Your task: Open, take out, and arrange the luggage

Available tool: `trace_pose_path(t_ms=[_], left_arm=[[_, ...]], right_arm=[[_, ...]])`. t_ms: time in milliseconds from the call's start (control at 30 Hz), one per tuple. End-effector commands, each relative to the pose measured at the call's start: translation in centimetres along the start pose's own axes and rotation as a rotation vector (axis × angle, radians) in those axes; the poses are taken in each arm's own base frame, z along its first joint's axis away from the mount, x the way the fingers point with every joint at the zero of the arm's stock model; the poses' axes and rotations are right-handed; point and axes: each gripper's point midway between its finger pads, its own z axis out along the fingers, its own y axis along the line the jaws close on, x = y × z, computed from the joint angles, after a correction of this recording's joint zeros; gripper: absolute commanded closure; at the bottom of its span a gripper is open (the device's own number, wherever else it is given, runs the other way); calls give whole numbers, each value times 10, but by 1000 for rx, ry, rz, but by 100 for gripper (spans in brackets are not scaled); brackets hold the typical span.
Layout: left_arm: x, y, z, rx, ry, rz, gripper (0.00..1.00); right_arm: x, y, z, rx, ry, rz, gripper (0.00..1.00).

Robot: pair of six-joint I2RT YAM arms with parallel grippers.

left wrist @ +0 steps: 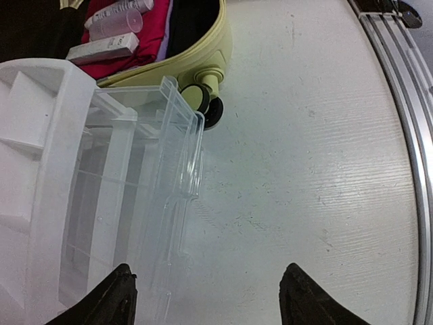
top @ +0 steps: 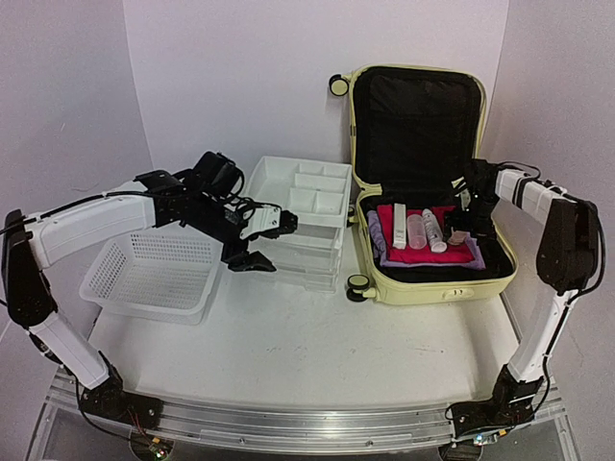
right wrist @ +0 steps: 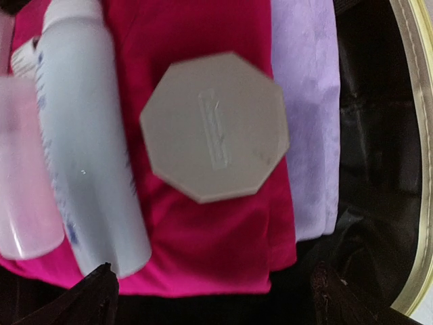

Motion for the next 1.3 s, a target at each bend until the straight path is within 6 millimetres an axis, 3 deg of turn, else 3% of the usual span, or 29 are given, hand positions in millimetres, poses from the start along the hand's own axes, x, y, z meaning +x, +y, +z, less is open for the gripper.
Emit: trace_pose_path(t_ms=[0, 133, 300, 600, 900, 1100, 1267], left_arm=[[-50, 3, -54, -53, -165, -28, 24], [-59, -8, -79, -62, -220, -45, 19], [-59, -16, -96, -84, -239, -81, 16], [-55, -21, -98, -80, -237, -135, 15], [-53, -22, -91, -57, -233, -155, 15], [-52, -20, -90, -69, -228, -155, 15], [-48, -9, -93, -158, -227, -150, 14]], right_arm=[[-34, -9, -3, 17, -70, 21, 2], [-45, -9, 5, 3, -71, 18, 2], [-54, -9, 25, 12, -52, -9, 3], [-72, -13, 43, 53, -57, -39, 12], [-76, -11, 44, 48, -62, -60, 28], [-82, -16, 11, 68, -120, -66, 49], [-87, -10, -54, 4, -237, -38, 57]])
